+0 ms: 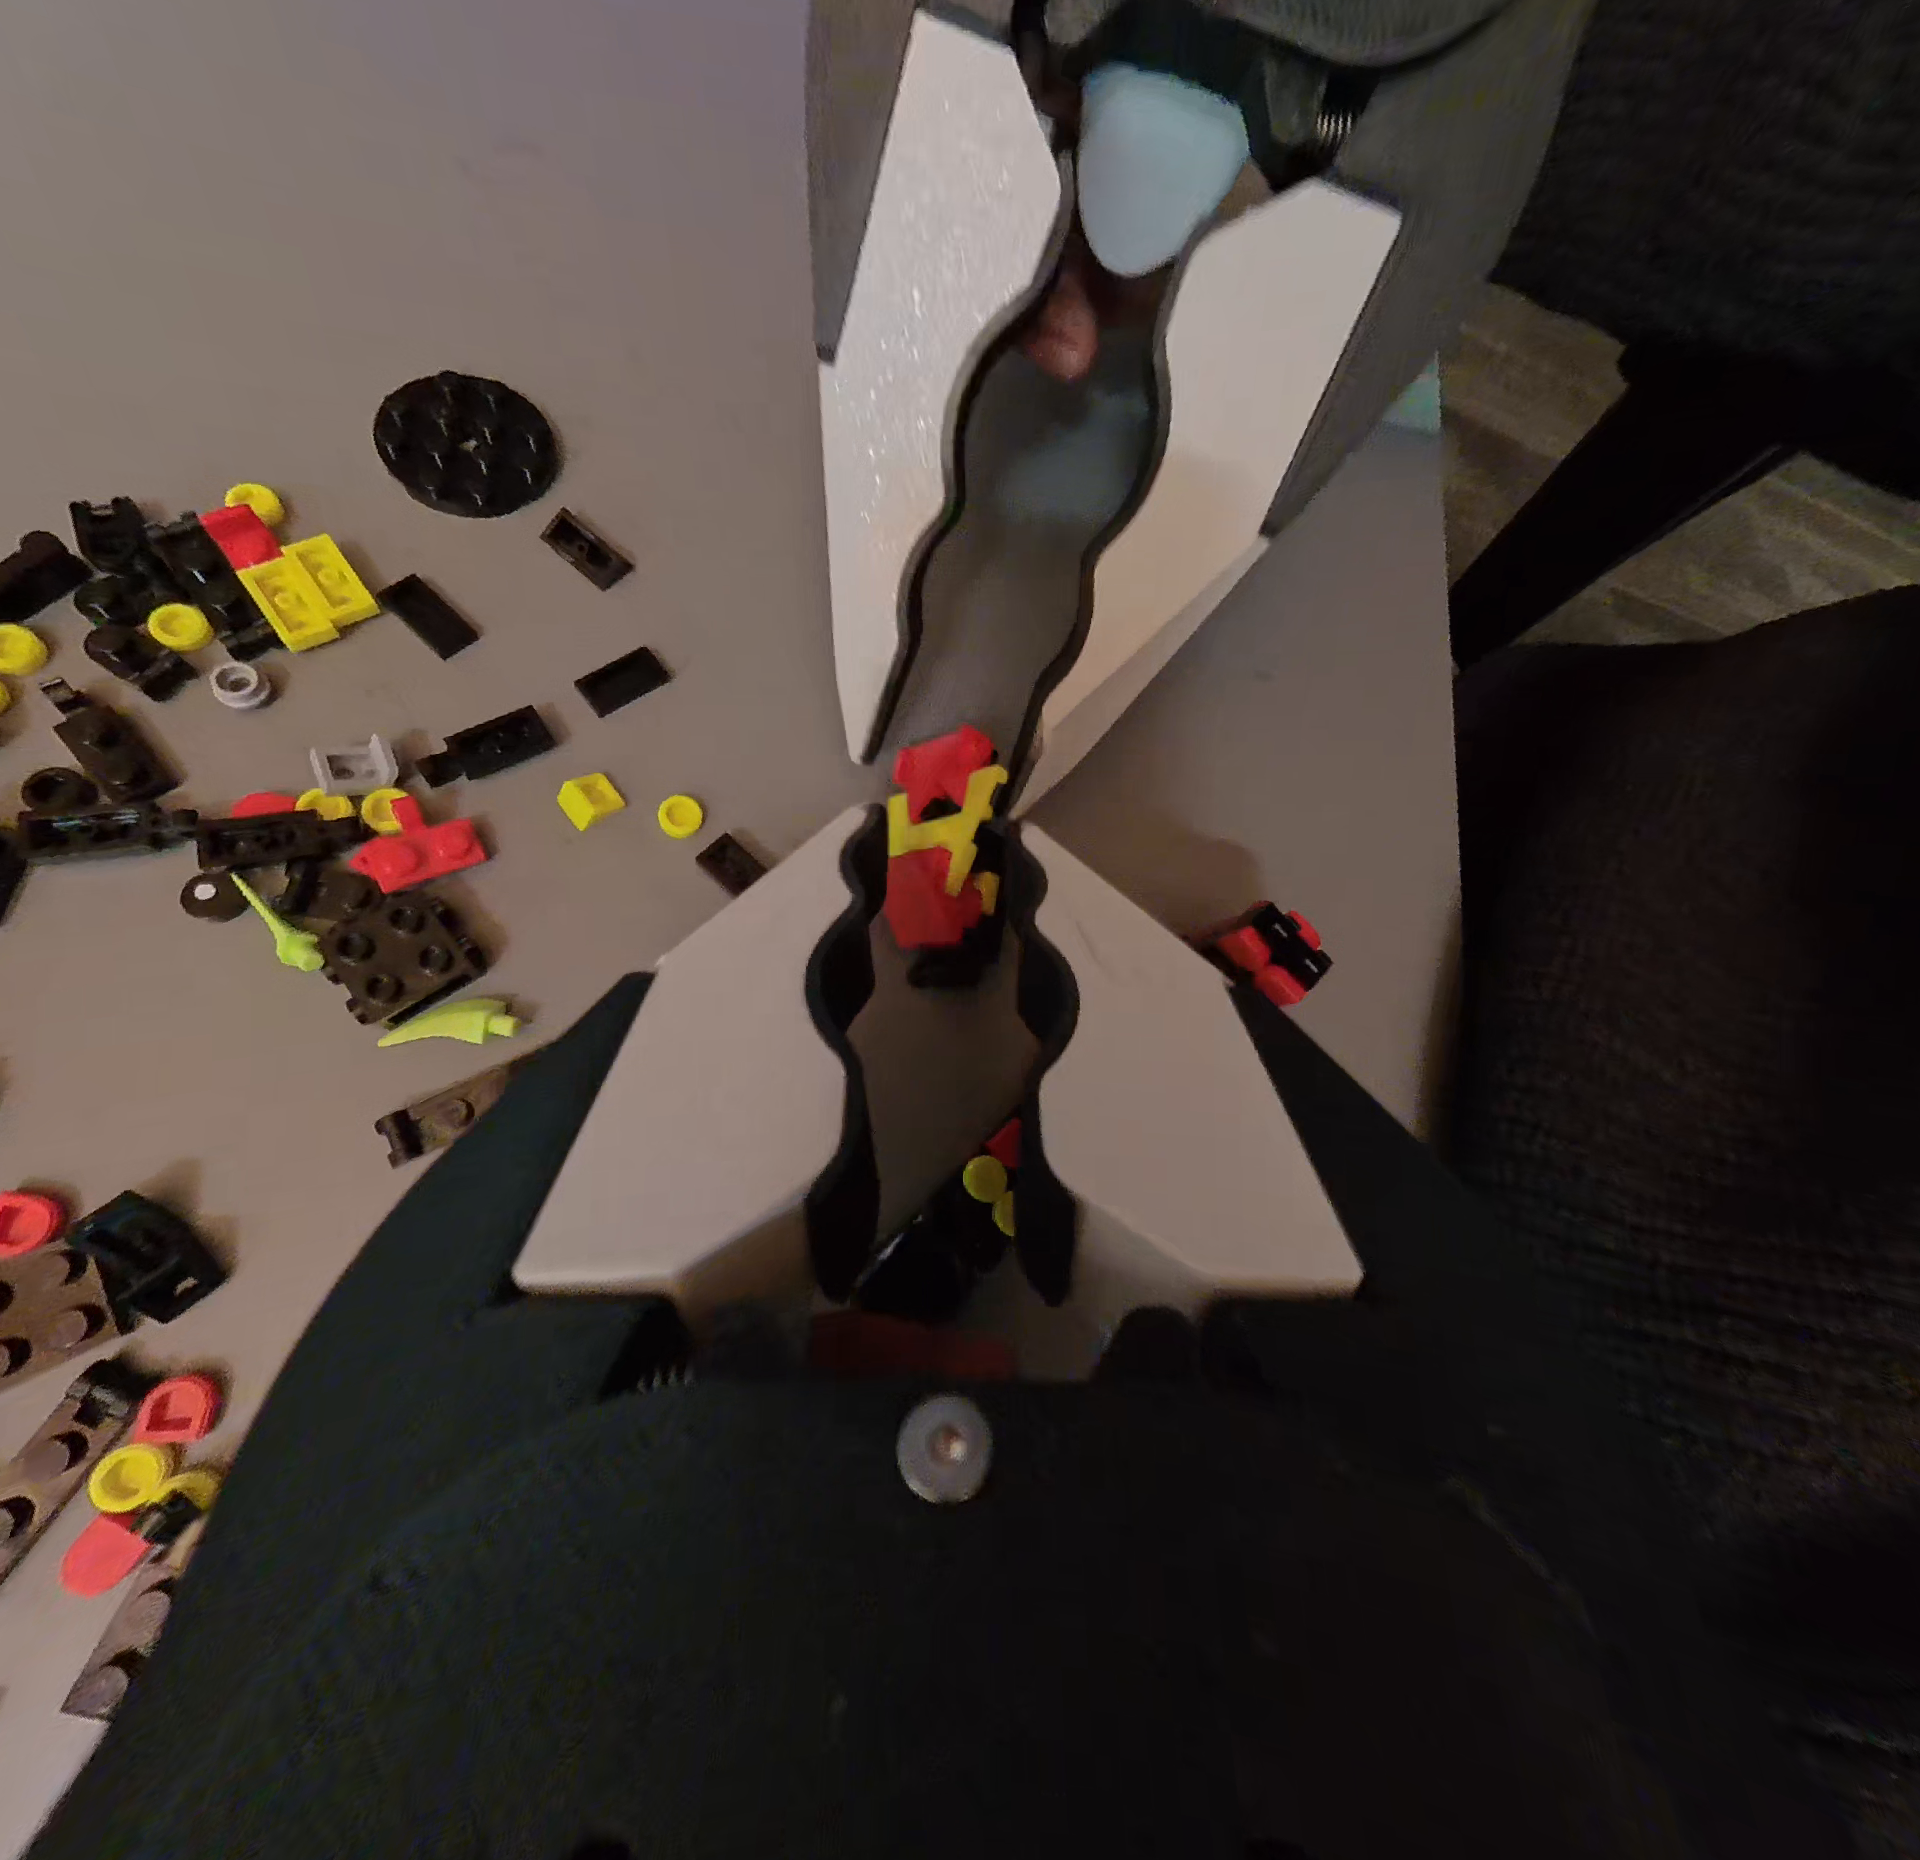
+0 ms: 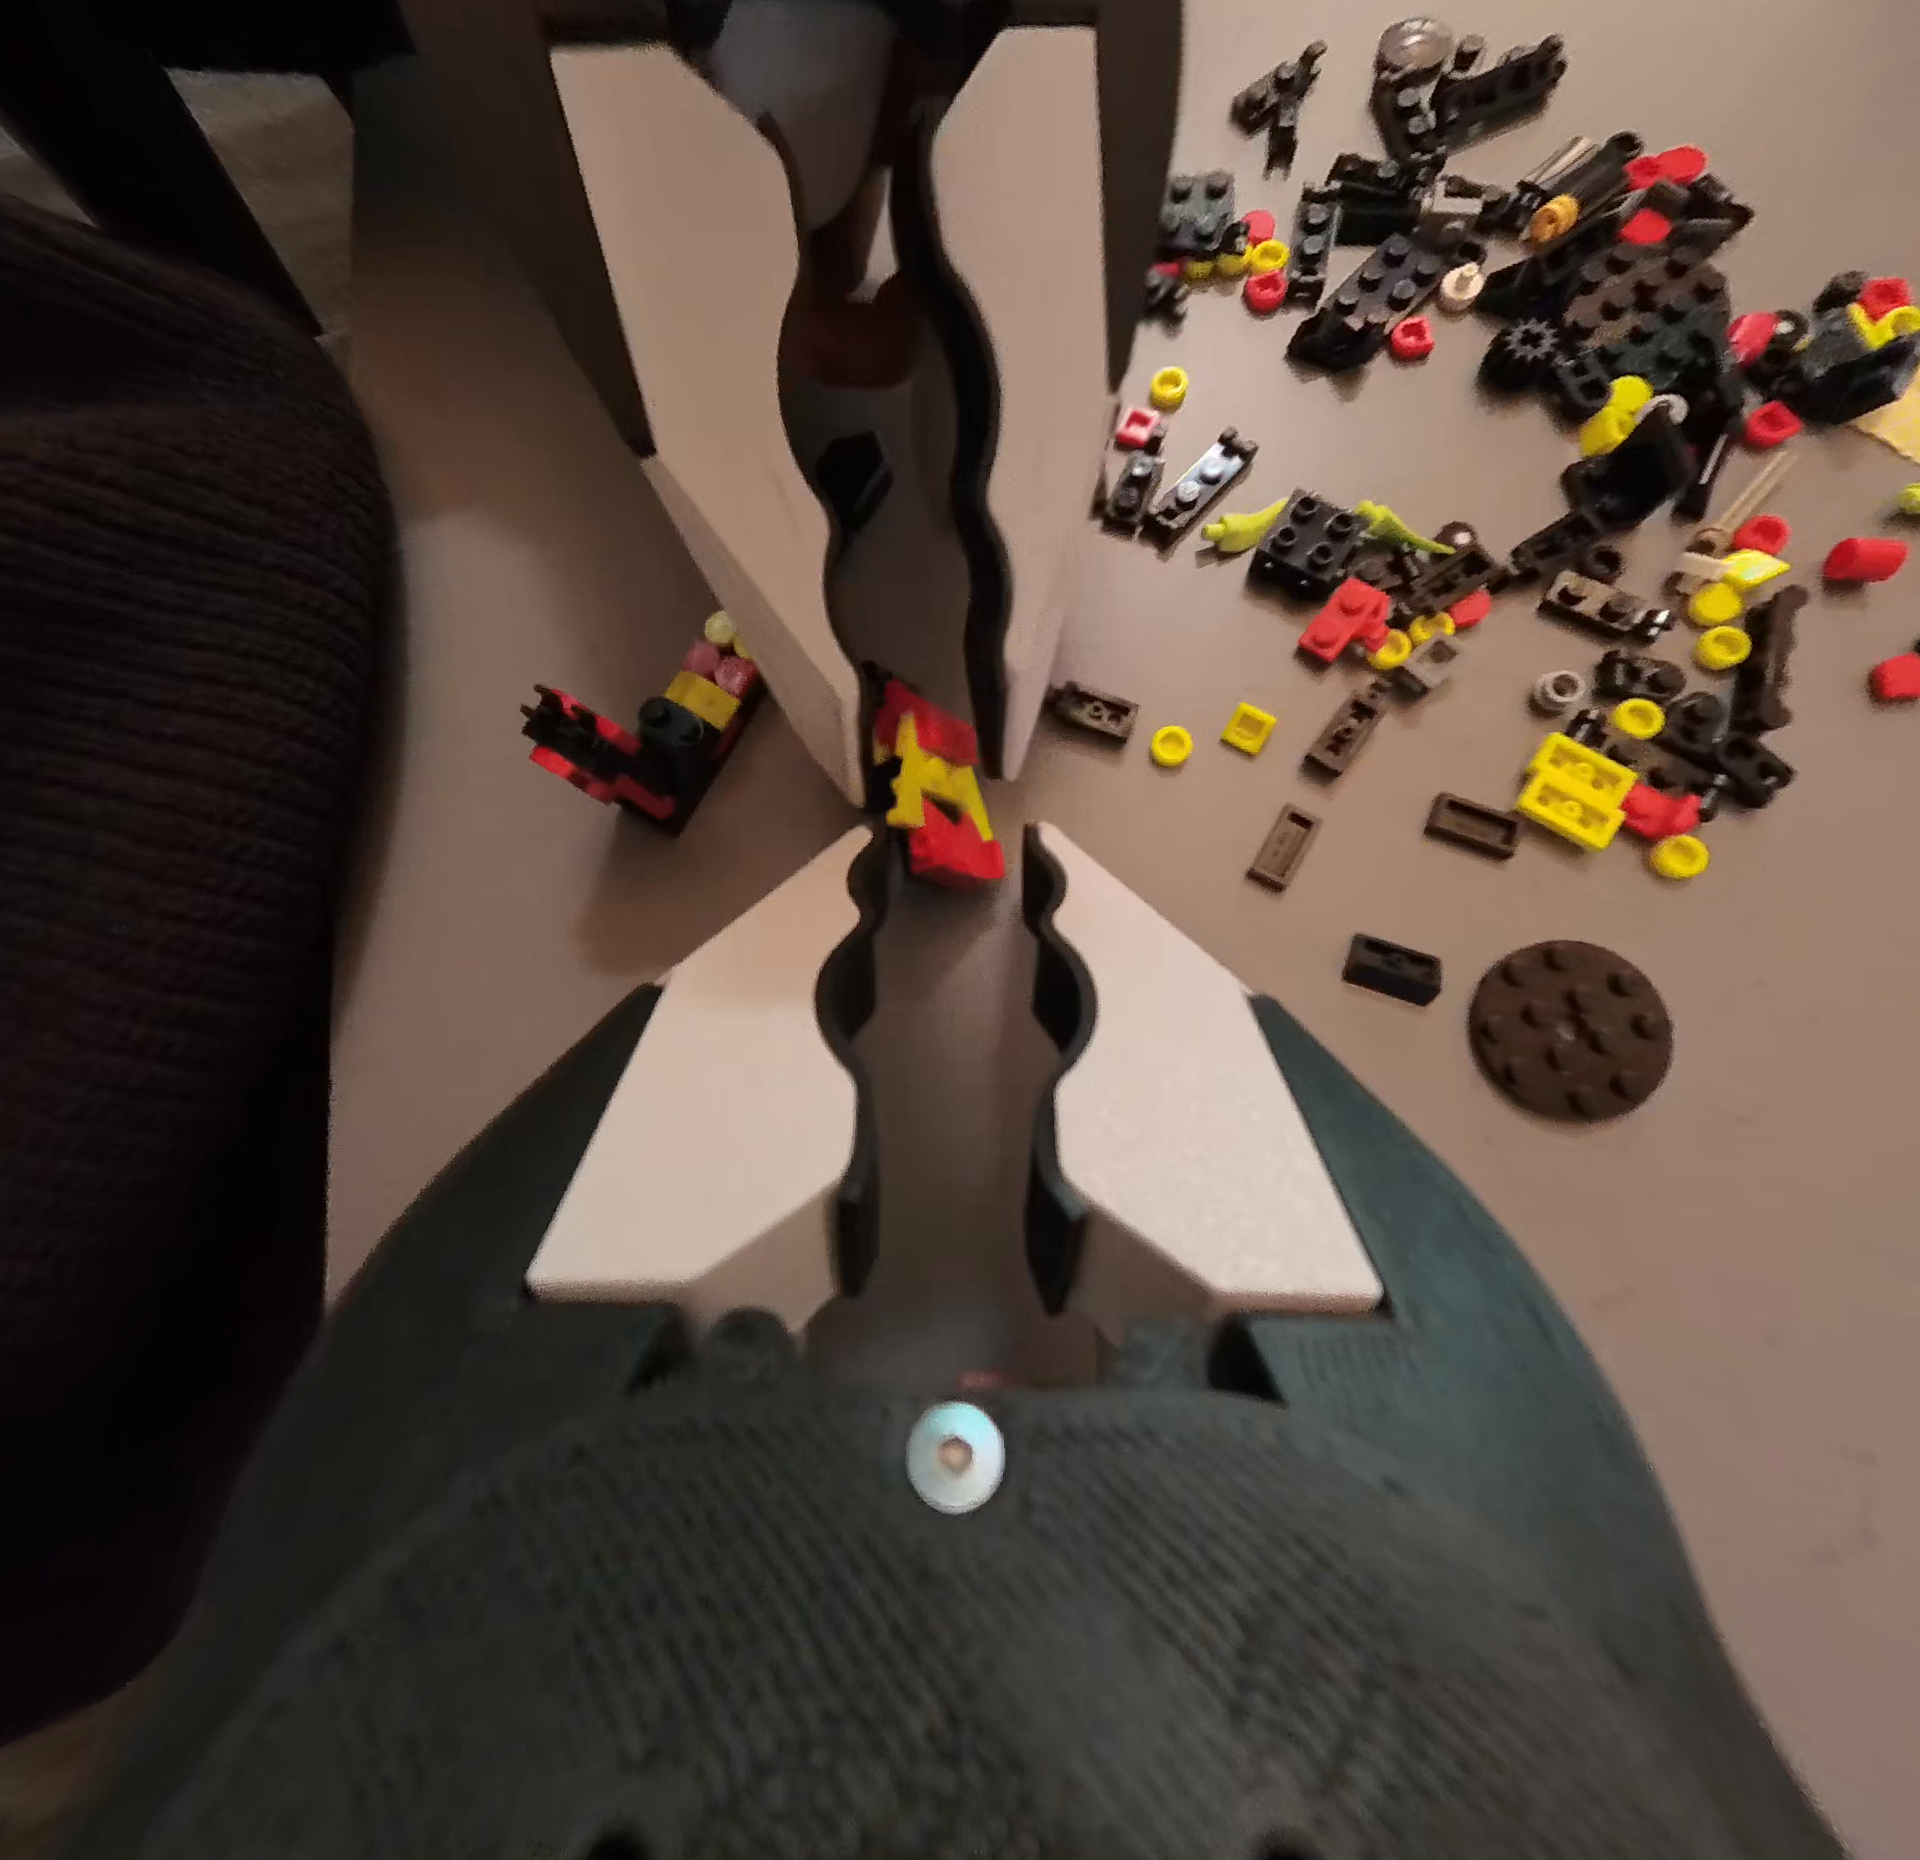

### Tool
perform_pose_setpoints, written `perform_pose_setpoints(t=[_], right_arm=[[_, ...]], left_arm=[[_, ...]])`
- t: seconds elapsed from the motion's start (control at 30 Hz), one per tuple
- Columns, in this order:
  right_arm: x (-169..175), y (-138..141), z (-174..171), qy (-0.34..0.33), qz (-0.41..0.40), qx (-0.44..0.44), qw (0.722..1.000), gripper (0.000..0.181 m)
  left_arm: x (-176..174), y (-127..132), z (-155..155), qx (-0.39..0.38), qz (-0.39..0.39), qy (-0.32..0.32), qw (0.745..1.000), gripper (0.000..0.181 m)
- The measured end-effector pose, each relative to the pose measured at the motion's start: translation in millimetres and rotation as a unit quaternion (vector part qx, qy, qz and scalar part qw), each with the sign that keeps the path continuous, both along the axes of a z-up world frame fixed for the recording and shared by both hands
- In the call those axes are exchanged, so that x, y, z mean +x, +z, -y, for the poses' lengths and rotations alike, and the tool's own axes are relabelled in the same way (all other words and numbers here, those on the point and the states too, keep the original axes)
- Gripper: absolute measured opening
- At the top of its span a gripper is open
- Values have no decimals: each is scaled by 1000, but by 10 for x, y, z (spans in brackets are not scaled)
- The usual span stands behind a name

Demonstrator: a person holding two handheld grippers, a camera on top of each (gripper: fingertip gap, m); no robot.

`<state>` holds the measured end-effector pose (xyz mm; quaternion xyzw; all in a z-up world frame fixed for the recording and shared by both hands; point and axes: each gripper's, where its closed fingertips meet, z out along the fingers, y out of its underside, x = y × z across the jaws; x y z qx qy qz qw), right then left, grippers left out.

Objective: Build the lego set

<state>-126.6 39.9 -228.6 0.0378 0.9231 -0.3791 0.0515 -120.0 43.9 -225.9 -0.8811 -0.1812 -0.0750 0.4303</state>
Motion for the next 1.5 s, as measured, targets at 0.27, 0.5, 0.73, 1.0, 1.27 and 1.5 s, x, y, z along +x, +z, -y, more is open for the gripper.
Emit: perform_pose_setpoints(t=[0.27, 0.5, 0.73, 1.0, 1.27, 1.5], right_arm=[[-315, 282, -3, -78, 59, -95, 991, 21], [-493, 185, 40, -101, -1, -65, 993, 11], [-539, 11, 114, -86, -52, -8, 995, 8], [-610, -32, 225, -103, -13, -13, 995, 11], [-623, -32, 247, -109, -22, -5, 994, 7], [-409, 594, 156, -121, 58, -156, 979, 6]], left_arm=[[40, 81, 17, 21, 9, -14, 1000, 29], [-15, -38, 31, -18, -18, -1, 1000, 24], [-28, -56, 31, -27, -33, -1, 999, 18], [-36, -55, 38, -37, -55, -4, 998, 17], [-20, -64, 38, -36, -53, -8, 998, 17], [10, 4, 15, -16, -46, -13, 999, 29]])
